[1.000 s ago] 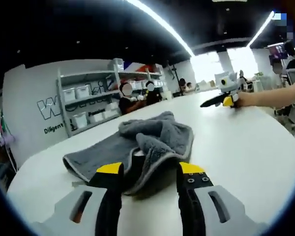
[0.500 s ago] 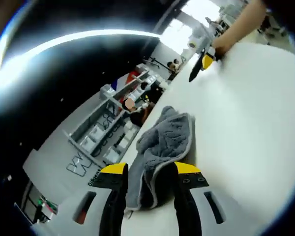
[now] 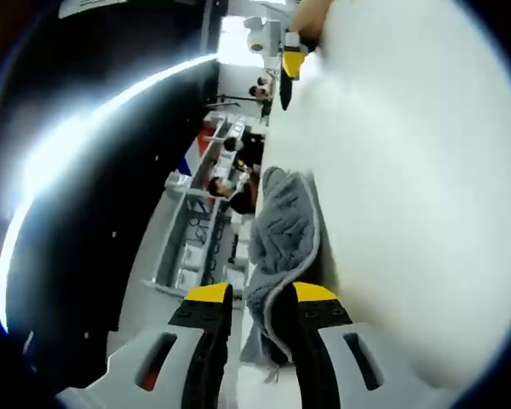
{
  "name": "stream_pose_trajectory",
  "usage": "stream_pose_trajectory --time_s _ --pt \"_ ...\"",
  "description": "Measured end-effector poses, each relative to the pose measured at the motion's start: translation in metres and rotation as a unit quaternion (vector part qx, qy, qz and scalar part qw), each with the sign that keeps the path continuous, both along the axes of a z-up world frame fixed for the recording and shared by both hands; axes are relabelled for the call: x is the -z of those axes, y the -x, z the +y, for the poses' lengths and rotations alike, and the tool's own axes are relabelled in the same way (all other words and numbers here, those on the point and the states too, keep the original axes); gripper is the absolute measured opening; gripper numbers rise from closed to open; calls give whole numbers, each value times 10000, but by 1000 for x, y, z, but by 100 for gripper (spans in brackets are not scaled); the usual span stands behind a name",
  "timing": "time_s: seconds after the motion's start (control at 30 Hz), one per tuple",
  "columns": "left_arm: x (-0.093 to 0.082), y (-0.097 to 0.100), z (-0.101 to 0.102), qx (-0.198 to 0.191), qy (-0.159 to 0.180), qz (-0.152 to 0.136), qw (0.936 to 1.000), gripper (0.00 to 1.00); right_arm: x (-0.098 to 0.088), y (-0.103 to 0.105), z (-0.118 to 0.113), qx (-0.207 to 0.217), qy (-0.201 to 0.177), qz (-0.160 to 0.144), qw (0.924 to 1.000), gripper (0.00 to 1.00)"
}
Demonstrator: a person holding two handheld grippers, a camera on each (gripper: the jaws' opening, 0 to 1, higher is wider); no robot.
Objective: Fold the towel on the table until its edges align and the towel forms a compact rectangular stack.
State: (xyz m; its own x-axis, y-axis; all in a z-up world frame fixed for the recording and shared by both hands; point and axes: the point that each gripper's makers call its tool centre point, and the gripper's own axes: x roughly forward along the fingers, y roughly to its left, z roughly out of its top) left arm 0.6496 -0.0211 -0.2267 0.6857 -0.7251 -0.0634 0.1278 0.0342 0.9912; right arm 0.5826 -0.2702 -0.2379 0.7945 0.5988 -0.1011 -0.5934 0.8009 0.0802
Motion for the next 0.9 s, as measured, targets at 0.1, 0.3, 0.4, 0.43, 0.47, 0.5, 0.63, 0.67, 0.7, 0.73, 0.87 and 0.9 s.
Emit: stream_pose_trajectory --time_s 0.1,0.3,0.4,0.43,0.47,0.5,0.63,0.67,0.7,0.73,0.87,0.9 --pt "4 2 -4 31 -306 -270 9992 25 0 1 1 -6 5 -2 10000 82" --pt "7 9 -12 150 -603 -637 9960 25 0 2 2 -18 8 -3 10000 82" --pt "6 11 -16 218 -694 -783 9943 25 1 3 4 -13 24 5 10000 82" --pt "7 11 -17 235 -727 -833 9936 24 1 2 3 -9 27 10 10000 82" --pt "6 12 -19 285 -735 -867 9931 24 1 2 3 -6 32 12 10000 82" --pt "7 10 -20 269 -730 -842 9934 24 1 2 3 -6 36 12 10000 82" --pt "10 5 -28 295 -750 -789 9936 20 1 1 2 14 36 17 10000 82" --pt "10 4 -30 302 -768 -778 9936 18 1 1 2 23 36 20 10000 82" --pt "11 1 -34 291 -777 -753 9937 17 1 1 2 36 36 21 10000 82" --pt "12 -1 -38 283 -776 -735 9939 17 2 1 2 44 37 23 10000 82" --pt "12 -4 -59 337 -813 -723 9935 16 2 1 1 80 46 37 10000 81" --pt "12 -4 -63 349 -811 -718 9935 15 2 0 1 86 50 41 9999 81"
